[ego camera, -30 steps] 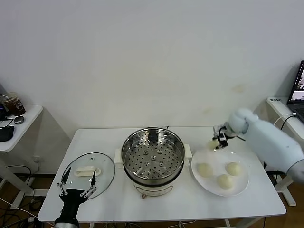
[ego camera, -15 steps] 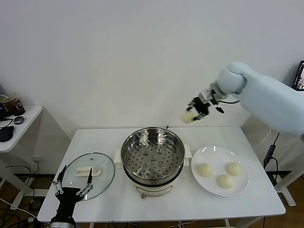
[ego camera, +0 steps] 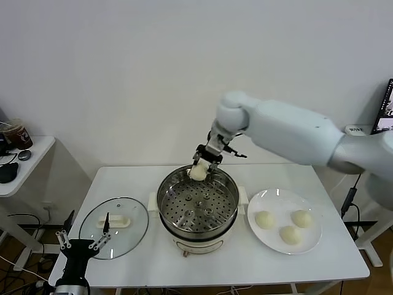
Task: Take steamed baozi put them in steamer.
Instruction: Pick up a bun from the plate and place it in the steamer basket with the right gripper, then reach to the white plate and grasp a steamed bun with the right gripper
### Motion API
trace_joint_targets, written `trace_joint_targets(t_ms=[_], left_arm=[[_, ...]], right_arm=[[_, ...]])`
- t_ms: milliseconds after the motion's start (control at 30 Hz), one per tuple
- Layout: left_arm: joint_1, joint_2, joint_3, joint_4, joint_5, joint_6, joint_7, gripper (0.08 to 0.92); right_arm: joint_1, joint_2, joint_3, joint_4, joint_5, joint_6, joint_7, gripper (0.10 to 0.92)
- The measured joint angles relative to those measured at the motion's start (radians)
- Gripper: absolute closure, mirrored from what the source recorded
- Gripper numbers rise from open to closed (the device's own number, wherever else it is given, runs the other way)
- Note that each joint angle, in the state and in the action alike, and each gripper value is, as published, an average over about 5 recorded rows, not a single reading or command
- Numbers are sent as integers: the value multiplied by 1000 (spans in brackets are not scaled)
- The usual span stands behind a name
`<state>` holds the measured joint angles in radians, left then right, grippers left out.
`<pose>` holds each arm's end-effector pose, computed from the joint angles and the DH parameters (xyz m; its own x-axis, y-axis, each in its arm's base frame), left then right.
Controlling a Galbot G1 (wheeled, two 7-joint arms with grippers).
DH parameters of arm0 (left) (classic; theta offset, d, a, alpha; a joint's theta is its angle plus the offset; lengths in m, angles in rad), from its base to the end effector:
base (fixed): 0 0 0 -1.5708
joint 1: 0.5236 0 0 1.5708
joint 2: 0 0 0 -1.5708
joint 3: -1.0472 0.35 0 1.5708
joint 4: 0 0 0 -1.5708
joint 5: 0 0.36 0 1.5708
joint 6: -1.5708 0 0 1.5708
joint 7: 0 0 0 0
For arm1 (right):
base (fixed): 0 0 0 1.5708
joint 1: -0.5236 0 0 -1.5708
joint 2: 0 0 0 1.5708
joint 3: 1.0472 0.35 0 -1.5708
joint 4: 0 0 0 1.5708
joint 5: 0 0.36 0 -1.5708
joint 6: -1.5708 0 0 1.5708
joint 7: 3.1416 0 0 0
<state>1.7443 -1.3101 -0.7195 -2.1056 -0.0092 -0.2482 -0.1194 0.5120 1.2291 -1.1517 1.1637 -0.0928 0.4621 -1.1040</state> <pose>0.1396 0.1012 -0.3065 -0.9878 -0.0672 -0.1404 -0.1066 0.9494 0.2955 0.5738 0.1447 -0.0411 -0.1450 -0.2834 0.9480 -0.2396 -0.9195 -0.3115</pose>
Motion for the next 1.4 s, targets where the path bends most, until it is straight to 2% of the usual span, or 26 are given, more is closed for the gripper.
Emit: trace_joint_targets(t_ms=[600, 700, 800, 1067, 1200, 1400], left_arm=[[12, -13, -13, 8, 1, -11, -4, 177], [12, -14, -14, 8, 1, -11, -5, 177], [12, -15, -14, 7, 1, -11, -5, 177], [14, -10, -15, 6, 0, -13, -5, 177], [14, -3, -16, 4, -4, -11, -5, 177], [24, 11, -9, -21, -10, 47, -9, 177]], right_arm=[[-125, 152, 33, -200, -301, 238, 66, 521], [-133, 156, 39, -213, -323, 255, 72, 500], [-135, 156, 42, -218, -331, 263, 76, 443], [-91, 114, 22, -157, -216, 211, 49, 231], [-23, 41, -6, -64, -89, 104, 17, 205], [86, -136, -64, 113, 64, -144, -25, 203]])
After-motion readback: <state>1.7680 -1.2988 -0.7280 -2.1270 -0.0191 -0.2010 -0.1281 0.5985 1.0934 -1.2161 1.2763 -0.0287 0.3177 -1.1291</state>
